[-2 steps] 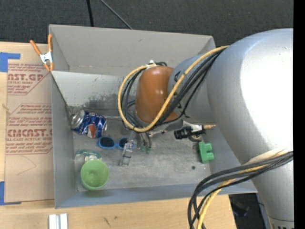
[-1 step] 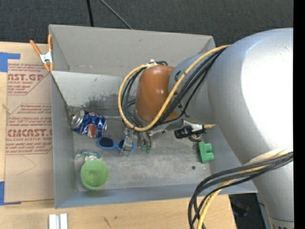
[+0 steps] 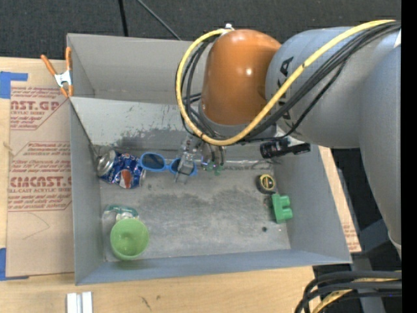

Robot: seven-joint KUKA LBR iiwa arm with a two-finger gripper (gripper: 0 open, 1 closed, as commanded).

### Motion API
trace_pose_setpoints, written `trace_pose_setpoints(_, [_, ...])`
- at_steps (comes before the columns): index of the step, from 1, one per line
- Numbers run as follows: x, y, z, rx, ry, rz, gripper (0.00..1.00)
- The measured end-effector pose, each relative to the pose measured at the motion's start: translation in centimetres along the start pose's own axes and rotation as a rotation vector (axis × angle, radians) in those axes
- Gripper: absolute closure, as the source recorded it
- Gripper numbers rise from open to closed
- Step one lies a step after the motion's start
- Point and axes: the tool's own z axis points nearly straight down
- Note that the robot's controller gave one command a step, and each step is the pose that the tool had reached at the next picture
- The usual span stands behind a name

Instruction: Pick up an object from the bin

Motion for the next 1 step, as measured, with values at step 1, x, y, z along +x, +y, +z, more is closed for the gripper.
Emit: trace_pose_setpoints(1, [-1.69, -1.54, -0.38, 0.004, 0.005, 0.013, 1.00])
